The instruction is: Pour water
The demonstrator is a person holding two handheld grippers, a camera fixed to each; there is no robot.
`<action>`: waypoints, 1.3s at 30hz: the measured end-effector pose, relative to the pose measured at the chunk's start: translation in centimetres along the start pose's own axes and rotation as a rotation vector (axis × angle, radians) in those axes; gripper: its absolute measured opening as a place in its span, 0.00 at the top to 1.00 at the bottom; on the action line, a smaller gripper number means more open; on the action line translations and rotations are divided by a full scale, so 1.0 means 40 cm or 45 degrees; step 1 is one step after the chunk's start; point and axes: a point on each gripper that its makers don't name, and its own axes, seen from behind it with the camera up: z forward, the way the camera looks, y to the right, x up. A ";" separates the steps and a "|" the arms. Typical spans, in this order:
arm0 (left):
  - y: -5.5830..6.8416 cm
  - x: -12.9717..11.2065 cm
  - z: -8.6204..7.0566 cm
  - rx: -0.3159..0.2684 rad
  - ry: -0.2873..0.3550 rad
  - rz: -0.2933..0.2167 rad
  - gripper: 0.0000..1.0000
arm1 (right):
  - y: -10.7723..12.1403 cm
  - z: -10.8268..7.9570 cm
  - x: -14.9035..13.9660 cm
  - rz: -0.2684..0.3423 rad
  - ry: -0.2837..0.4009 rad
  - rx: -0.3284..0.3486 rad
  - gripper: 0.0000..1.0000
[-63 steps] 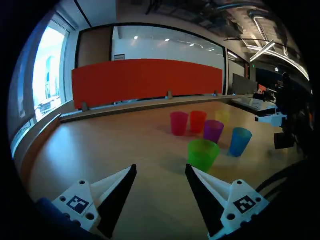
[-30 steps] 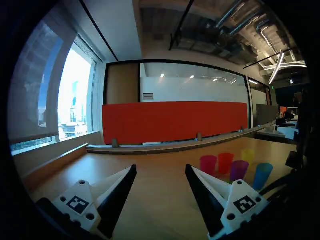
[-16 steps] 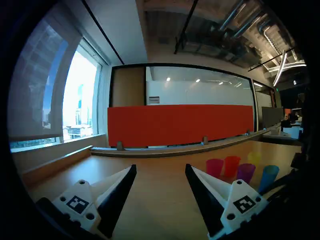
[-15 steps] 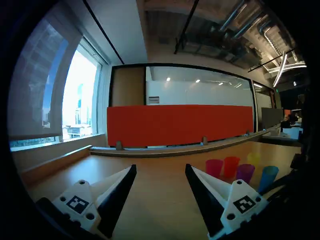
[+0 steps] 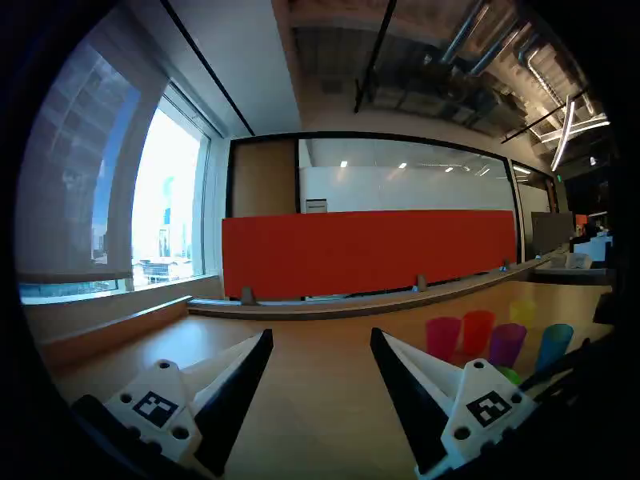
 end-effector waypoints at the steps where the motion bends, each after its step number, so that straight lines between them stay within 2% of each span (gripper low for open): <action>1: -0.002 -0.005 0.001 0.000 -0.001 -0.001 0.10 | -0.002 0.002 -0.001 -0.002 -0.003 0.002 0.00; 9: -0.009 -0.023 0.003 0.002 -0.001 -0.010 0.10 | -0.015 0.011 0.001 -0.005 -0.010 0.012 0.00; 18: -0.026 -0.046 0.011 0.020 -0.028 -0.055 0.10 | -0.015 0.012 -0.005 -0.019 -0.020 0.014 0.00; 24: -0.037 -0.062 0.018 0.038 -0.053 -0.051 0.10 | -0.012 0.011 -0.006 -0.018 -0.022 0.009 0.00; 39: -0.038 -0.089 0.030 0.040 -0.106 -0.050 0.10 | -0.013 0.001 -0.006 -0.016 -0.018 0.012 0.00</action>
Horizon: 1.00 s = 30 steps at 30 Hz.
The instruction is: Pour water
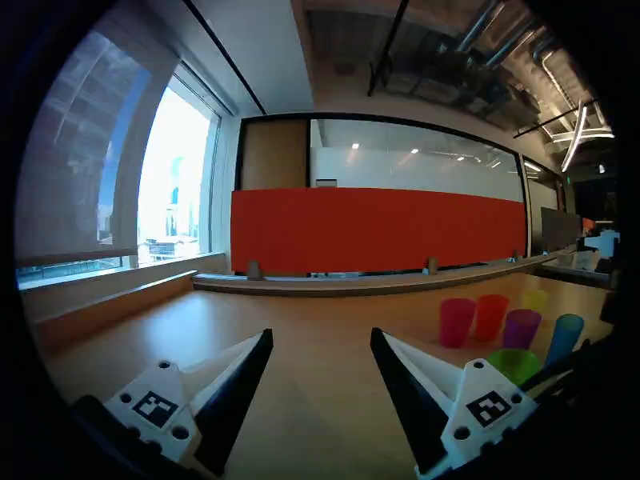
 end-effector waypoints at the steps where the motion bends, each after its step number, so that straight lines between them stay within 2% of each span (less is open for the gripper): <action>1: 0.000 0.000 0.000 0.000 0.000 0.000 0.10 | 0.000 -0.001 0.002 0.001 0.002 0.000 0.00; 15: 0.002 -0.005 0.000 -0.001 -0.006 0.004 0.10 | 0.011 -0.018 0.011 0.022 0.022 0.005 0.00; 30: 0.002 -0.009 0.000 -0.001 -0.005 0.003 0.10 | 0.004 -0.025 0.005 -0.015 0.037 0.029 0.00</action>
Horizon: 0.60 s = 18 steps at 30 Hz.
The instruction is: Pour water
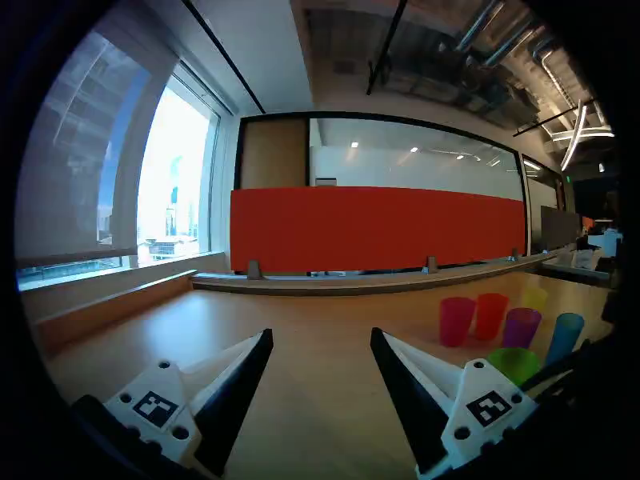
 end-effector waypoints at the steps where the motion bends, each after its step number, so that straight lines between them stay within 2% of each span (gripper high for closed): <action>1: 0.000 0.000 0.000 0.000 0.000 0.000 0.10 | -0.002 0.001 -0.003 -0.001 -0.001 0.001 0.00; 6: 0.000 0.000 0.001 0.000 0.000 0.000 0.10 | -0.008 0.010 -0.019 -0.017 -0.011 -0.004 0.00; 12: 0.000 0.000 0.001 0.000 0.000 0.001 0.10 | -0.008 0.025 -0.021 -0.058 0.006 -0.049 0.00; 18: -0.001 -0.001 0.001 0.000 0.000 0.000 0.10 | -0.006 0.042 -0.031 -0.049 0.025 -0.066 0.00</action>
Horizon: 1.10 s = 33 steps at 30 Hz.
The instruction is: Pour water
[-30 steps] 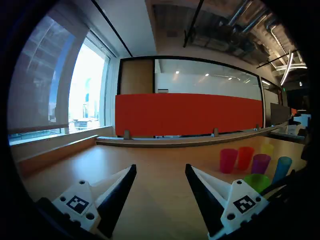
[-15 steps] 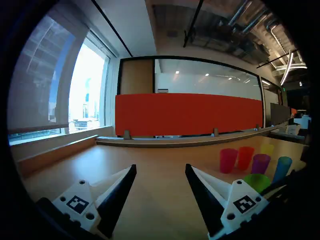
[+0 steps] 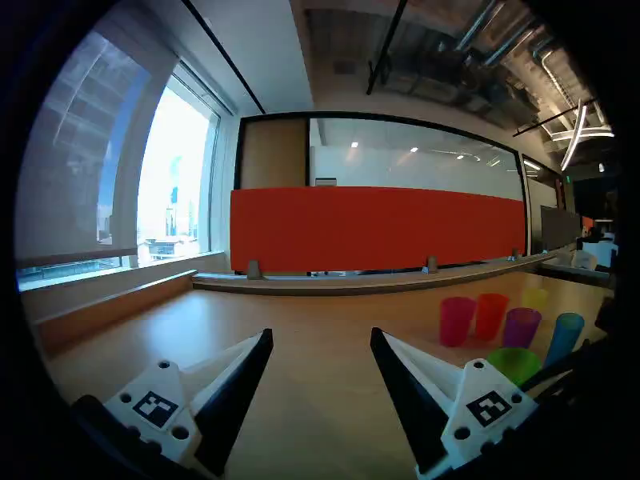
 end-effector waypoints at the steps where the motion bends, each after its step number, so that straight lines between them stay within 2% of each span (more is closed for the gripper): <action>1: 0.000 0.000 0.000 0.000 0.000 0.000 0.10 | 0.000 0.003 -0.005 0.012 -0.003 -0.002 0.00; 9: 0.001 -0.001 0.000 0.000 0.000 -0.001 0.10 | -0.019 0.021 -0.043 0.067 -0.005 0.024 0.00; 18: 0.001 -0.002 0.001 0.000 0.001 -0.001 0.10 | -0.013 0.043 -0.103 0.109 -0.032 0.027 0.00; 24: 0.001 -0.002 0.002 0.000 0.001 -0.001 0.10 | -0.014 0.058 -0.130 0.108 -0.054 0.030 0.00; 33: 0.002 -0.002 0.002 0.000 0.001 0.000 0.10 | -0.017 0.057 -0.127 0.092 -0.052 0.033 0.00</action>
